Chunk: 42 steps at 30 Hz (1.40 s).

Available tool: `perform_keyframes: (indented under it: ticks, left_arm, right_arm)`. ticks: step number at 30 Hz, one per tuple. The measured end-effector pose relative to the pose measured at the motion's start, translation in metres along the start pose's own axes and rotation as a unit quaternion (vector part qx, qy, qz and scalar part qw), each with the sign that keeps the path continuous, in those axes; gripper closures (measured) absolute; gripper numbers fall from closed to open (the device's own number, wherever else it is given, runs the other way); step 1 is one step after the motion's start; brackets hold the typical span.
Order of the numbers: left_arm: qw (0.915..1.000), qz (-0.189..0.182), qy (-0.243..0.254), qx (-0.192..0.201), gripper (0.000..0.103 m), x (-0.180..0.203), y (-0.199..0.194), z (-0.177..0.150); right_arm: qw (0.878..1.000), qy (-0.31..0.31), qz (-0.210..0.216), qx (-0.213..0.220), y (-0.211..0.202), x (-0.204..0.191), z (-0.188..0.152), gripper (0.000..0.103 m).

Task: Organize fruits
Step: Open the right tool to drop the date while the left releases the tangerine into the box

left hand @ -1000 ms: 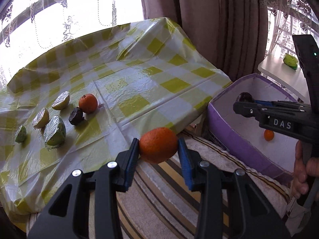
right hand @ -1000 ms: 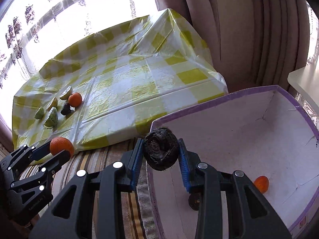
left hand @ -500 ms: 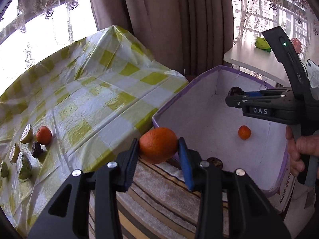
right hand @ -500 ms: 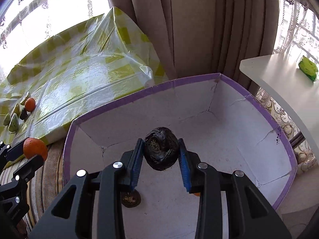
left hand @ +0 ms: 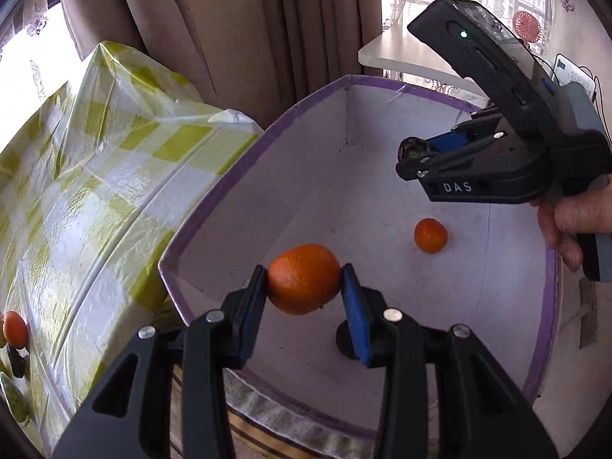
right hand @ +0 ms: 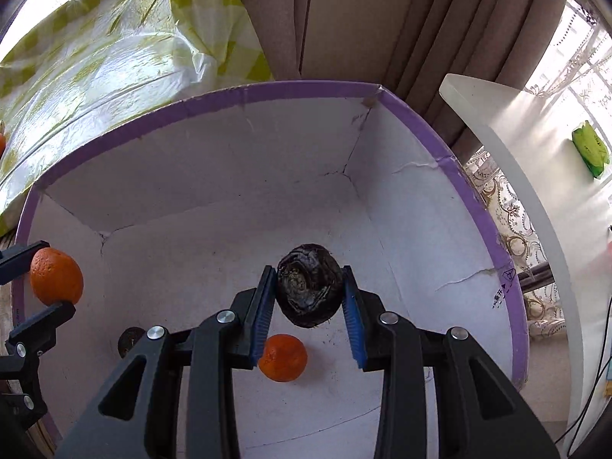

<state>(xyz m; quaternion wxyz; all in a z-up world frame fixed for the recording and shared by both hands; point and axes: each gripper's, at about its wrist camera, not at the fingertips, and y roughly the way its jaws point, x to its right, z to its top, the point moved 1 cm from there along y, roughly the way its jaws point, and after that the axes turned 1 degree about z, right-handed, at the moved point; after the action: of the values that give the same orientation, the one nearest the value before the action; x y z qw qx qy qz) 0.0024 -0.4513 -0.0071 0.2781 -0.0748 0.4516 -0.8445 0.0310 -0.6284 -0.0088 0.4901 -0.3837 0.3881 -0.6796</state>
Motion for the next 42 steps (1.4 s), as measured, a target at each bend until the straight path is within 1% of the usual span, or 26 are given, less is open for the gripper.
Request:
perform_keyframes:
  ticks: [2, 5, 8, 9, 11, 13, 14, 16, 18, 21, 24, 26, 27, 28, 30, 32, 34, 36, 37, 42]
  left_arm:
    - [0.9997, -0.009, 0.007, -0.02, 0.063, 0.003, 0.012, 0.002]
    - [0.9977, -0.024, 0.016, -0.062, 0.063, 0.005, 0.032, 0.003]
    - [0.995, -0.031, 0.033, -0.089, 0.063, 0.01, 0.045, 0.004]
    - [0.9941, -0.03, 0.039, -0.097, 0.063, 0.012, 0.048, 0.004]
    - [0.9922, -0.024, 0.044, -0.114, 0.063, 0.013, 0.056, 0.004]
    - [0.9911, -0.004, 0.046, -0.125, 0.063, 0.013, 0.061, 0.006]
    - [0.9899, -0.004, 0.048, -0.133, 0.063, 0.013, 0.065, 0.006]
    - [0.9863, -0.028, 0.052, -0.154, 0.063, 0.016, 0.072, 0.003]
    - [0.9842, -0.033, 0.058, -0.164, 0.063, 0.017, 0.077, 0.0]
    - [0.9835, -0.037, 0.058, -0.167, 0.063, 0.016, 0.079, -0.002]
    - [0.9825, -0.044, 0.054, -0.172, 0.063, 0.013, 0.08, -0.003]
    - [0.9816, -0.049, 0.052, -0.177, 0.063, 0.013, 0.084, -0.005]
    - [0.981, -0.054, 0.049, -0.18, 0.062, 0.011, 0.085, -0.005]
    - [0.9805, -0.059, 0.046, -0.182, 0.062, 0.01, 0.086, -0.005]
    - [0.9802, -0.068, 0.043, -0.181, 0.062, 0.003, 0.09, -0.001]
    - [0.9805, -0.07, 0.042, -0.179, 0.06, -0.004, 0.091, 0.001]
    - [0.9814, -0.076, 0.041, -0.172, 0.052, -0.005, 0.089, 0.001]
    - [0.9825, -0.085, 0.038, -0.161, 0.04, -0.005, 0.084, 0.002]
    - [0.983, -0.092, 0.038, -0.154, 0.038, -0.005, 0.082, 0.003]
    - [0.9875, -0.101, 0.049, -0.11, 0.027, -0.008, 0.064, 0.002]
  right_arm:
    - [1.0, -0.007, -0.006, -0.02, 0.007, 0.002, 0.0, 0.069]
    - [0.997, -0.048, -0.029, -0.052, 0.021, -0.007, -0.005, 0.069]
    - [0.994, -0.067, -0.032, -0.082, 0.038, -0.011, -0.014, 0.069]
    - [0.993, -0.068, -0.028, -0.088, 0.04, -0.01, -0.016, 0.069]
    - [0.994, -0.064, -0.028, -0.087, 0.04, -0.007, -0.015, 0.069]
    - [0.993, -0.065, -0.03, -0.099, 0.045, -0.006, -0.014, 0.069]
    - [0.992, -0.068, -0.027, -0.107, 0.049, -0.007, -0.014, 0.069]
    - [0.99, -0.077, -0.027, -0.114, 0.052, -0.01, -0.014, 0.069]
    - [0.989, -0.081, -0.022, -0.12, 0.054, -0.011, -0.015, 0.069]
    - [0.987, -0.089, -0.02, -0.129, 0.056, -0.014, -0.017, 0.068]
    - [0.986, -0.096, -0.023, -0.137, 0.058, -0.016, -0.017, 0.065]
    - [0.985, -0.099, -0.028, -0.138, 0.059, -0.018, -0.016, 0.06]
    - [0.985, -0.099, -0.028, -0.139, 0.058, -0.018, -0.016, 0.052]
    - [0.985, -0.1, -0.026, -0.14, 0.059, -0.02, -0.016, 0.038]
    - [0.984, -0.111, -0.026, -0.138, 0.058, -0.025, -0.014, 0.026]
    - [0.984, -0.115, -0.03, -0.134, 0.055, -0.028, -0.016, 0.025]
    - [0.985, -0.108, -0.028, -0.134, 0.053, -0.028, -0.017, 0.023]
    - [0.986, -0.1, -0.026, -0.127, 0.051, -0.026, -0.015, 0.018]
    - [0.988, -0.097, -0.025, -0.122, 0.049, -0.025, -0.014, 0.016]
    - [0.995, -0.047, -0.006, -0.085, 0.034, -0.007, -0.013, 0.016]
